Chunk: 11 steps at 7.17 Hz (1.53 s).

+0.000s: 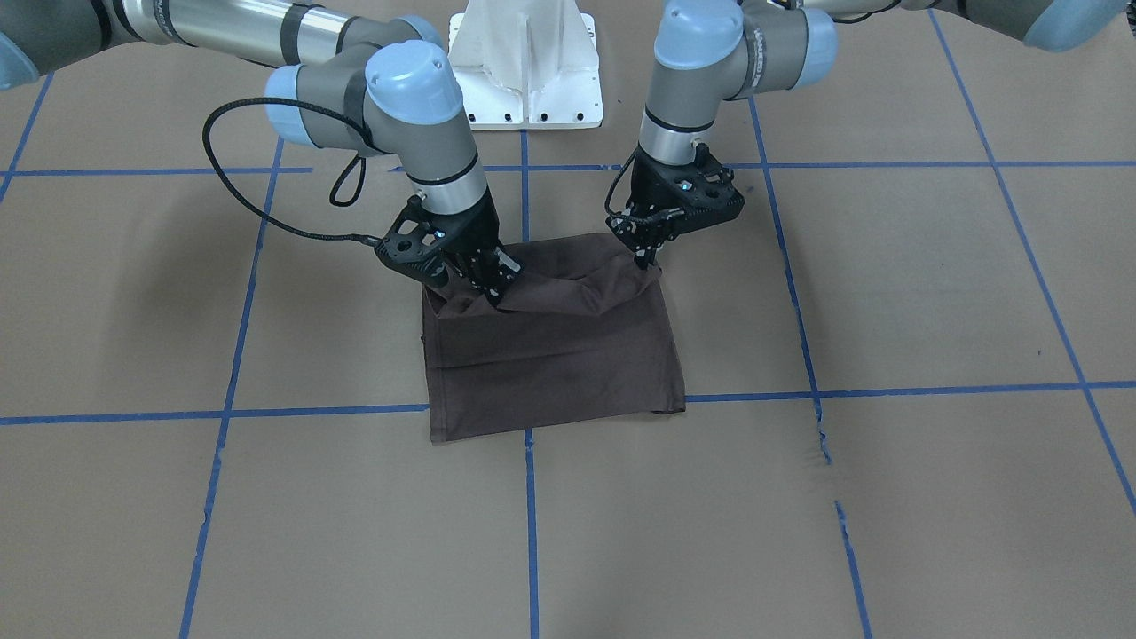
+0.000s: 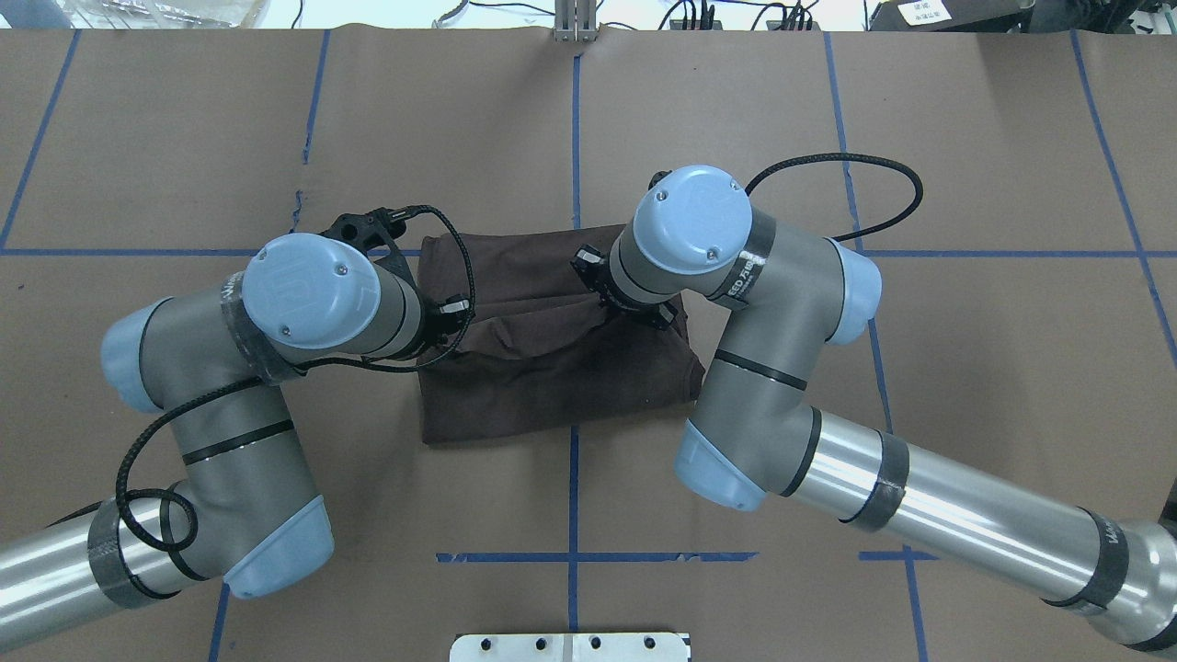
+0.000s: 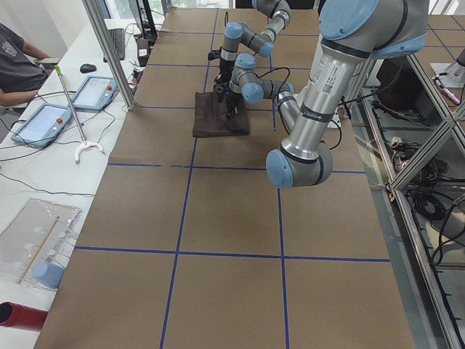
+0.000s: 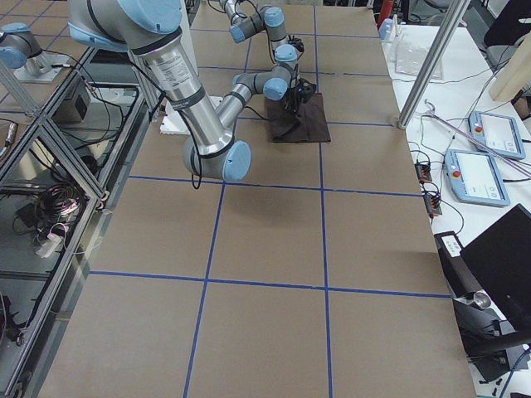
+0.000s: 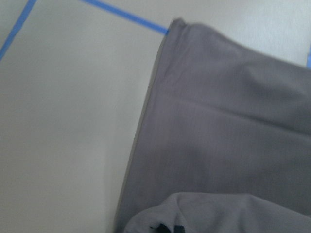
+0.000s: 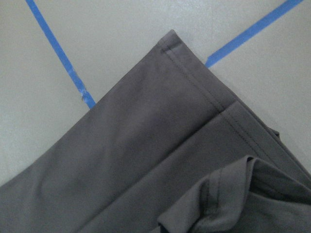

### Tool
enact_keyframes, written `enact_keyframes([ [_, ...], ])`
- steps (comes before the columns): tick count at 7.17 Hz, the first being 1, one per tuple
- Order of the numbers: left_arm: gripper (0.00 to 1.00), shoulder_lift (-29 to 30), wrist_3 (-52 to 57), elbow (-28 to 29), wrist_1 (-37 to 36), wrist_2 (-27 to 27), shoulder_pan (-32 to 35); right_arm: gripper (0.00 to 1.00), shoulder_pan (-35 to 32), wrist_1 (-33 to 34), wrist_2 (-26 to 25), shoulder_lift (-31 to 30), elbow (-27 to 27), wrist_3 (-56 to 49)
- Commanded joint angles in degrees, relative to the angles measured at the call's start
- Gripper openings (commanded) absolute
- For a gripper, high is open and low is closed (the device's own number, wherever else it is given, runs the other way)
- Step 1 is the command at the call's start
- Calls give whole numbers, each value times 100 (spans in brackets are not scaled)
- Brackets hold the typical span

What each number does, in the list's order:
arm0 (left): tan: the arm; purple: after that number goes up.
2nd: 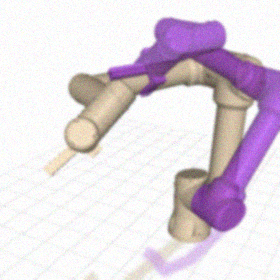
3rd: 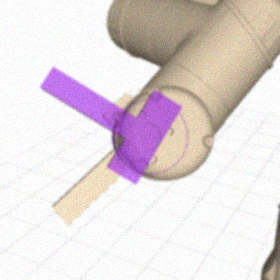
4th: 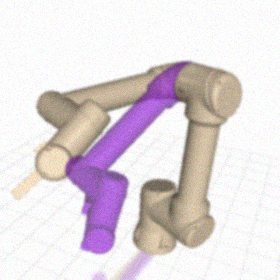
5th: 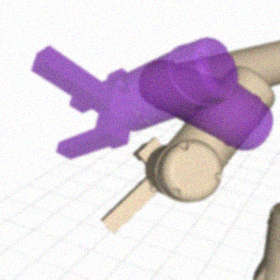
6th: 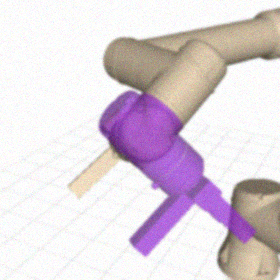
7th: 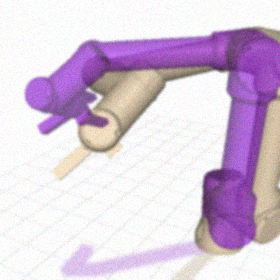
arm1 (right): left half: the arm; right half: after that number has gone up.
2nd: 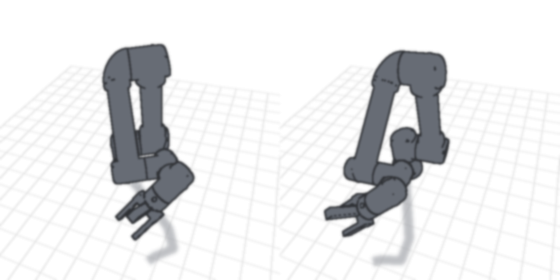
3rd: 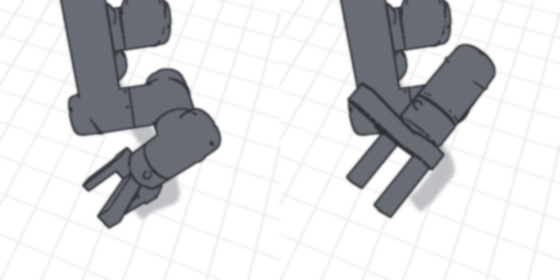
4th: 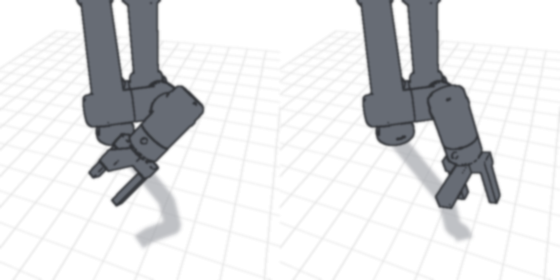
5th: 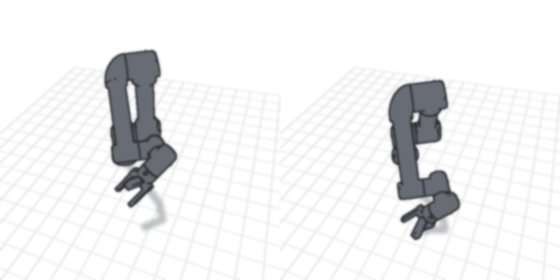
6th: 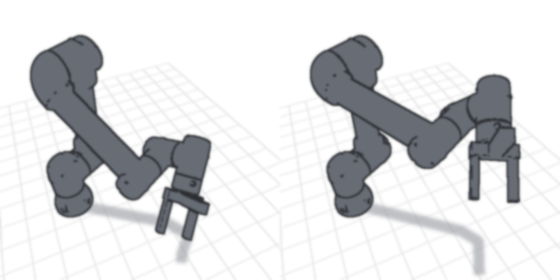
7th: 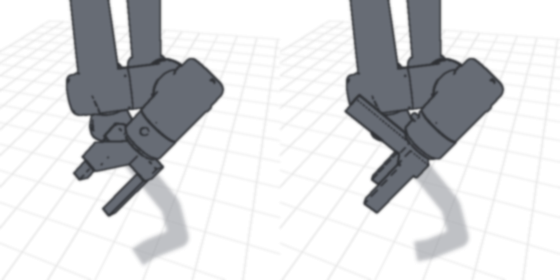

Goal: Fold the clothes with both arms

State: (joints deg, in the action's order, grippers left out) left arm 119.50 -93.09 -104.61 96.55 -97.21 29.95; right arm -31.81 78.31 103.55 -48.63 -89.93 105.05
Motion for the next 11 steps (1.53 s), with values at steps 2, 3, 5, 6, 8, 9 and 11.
enact_keyframes([
  [2, 0, 570, 19, 945, 301, 0, 536, 0, -552, -70, 524, 904, 1532, -19],
  [3, 36, 922, 45, 1882, 842, 0, 799, 42, -807, -497, 647, 1300, 2418, -11],
  [5, 100, 1119, 1270, 2839, 1585, 18, 1299, 100, -1212, -975, 718, 1645, 3268, -621],
  [6, 100, 1119, 1502, 2867, 1586, 0, 1468, 100, -1336, -976, 736, 1647, 3419, -852],
  [8, 100, 1110, 1635, 2859, 1578, -139, 1539, 100, -1555, -958, 981, 1612, 3438, -1072],
  [9, 100, 1014, 2080, 2798, 1534, -602, 1775, 100, -1748, -880, 1174, 1498, 3377, -1648],
  [11, 100, 140, 3272, 1871, 1507, -1017, 2241, 100, -2214, -740, 1448, 405, 2415, -2869],
])
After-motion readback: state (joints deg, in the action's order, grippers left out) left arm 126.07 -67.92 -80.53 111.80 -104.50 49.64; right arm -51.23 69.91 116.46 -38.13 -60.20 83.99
